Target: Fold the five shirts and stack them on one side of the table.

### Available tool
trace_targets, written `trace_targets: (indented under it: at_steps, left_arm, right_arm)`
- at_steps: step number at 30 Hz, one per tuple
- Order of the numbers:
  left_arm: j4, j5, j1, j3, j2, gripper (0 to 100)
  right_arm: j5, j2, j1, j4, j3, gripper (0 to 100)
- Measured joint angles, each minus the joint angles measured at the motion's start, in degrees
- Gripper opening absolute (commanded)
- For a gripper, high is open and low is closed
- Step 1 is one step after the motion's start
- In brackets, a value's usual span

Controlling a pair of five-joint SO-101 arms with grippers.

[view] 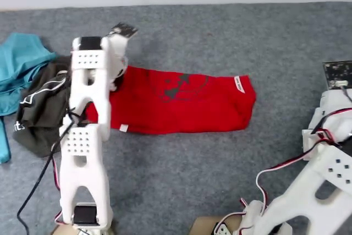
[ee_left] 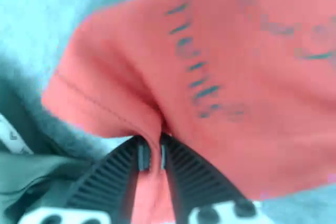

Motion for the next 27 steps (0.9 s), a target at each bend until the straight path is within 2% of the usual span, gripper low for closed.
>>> trace_targets:
  at_steps: [8, 17, 27]
  left_arm:
    - [0.0, 5.7, 12.1, 4.5, -11.3, 0]
    - [0.0, 14.6, 24.8, 1.1, -11.9, 0]
    - [-4.1, 19.5, 31.5, -0.2, -11.9, 0]
  right_arm:
    - [0.2, 0.0, 0.0, 0.0, 0.0, 19.9]
    - [0.2, 0.0, 0.0, 0.0, 0.0, 19.9]
    - [0.2, 0.0, 0.0, 0.0, 0.0, 19.9]
